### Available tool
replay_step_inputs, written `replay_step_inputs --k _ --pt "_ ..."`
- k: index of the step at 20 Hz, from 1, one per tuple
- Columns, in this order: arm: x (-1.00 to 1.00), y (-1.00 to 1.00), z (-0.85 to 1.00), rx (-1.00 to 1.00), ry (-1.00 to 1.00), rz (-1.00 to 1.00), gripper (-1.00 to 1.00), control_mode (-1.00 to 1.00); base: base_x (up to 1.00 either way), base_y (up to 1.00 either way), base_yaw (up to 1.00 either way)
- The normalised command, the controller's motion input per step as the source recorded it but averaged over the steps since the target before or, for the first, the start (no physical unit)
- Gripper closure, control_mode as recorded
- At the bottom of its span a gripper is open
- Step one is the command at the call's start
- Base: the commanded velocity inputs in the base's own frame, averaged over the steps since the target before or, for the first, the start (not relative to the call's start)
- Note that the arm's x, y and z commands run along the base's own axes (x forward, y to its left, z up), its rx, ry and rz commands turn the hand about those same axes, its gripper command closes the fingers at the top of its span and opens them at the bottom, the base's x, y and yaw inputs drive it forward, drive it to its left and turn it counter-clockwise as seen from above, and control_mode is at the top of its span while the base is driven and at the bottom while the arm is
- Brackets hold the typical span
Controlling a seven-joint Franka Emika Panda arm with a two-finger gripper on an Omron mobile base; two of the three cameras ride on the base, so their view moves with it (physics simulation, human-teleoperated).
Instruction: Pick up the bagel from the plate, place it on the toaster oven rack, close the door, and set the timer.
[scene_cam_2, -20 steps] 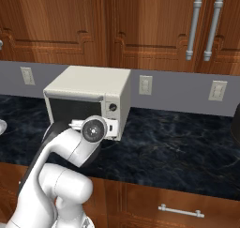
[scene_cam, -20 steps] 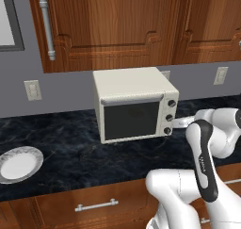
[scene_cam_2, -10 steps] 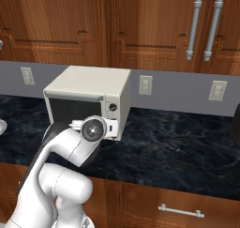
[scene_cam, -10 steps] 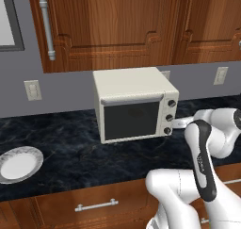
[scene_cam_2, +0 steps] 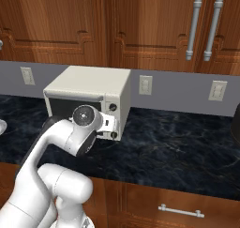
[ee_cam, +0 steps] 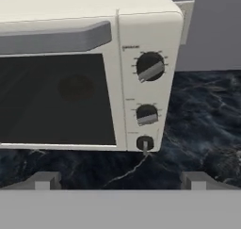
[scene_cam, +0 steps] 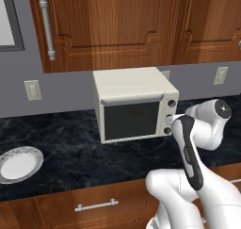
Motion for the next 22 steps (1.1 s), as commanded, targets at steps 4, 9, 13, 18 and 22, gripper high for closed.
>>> replay_step_inputs --k 4,9,13,18,22 --pt "0.0 -0.14 -0.04 0.0 0.04 -0.11 -1.0 -1.0 0.0 0.0 0.0" --pt "0.0 -0.24 -0.08 0.0 0.0 -0.11 -1.0 -1.0 0.0 0.0 0.0" --pt "0.0 -0.12 -0.19 0.0 -0.01 -0.08 -1.0 -1.0 0.0 0.0 0.0" --pt "0.0 0.0 -0.12 0.0 -0.02 -0.01 -1.0 -1.0 0.0 0.0 0.0" --pt "0.0 0.0 -0.04 0.0 0.0 0.0 -1.0 -1.0 0.0 0.0 0.0"
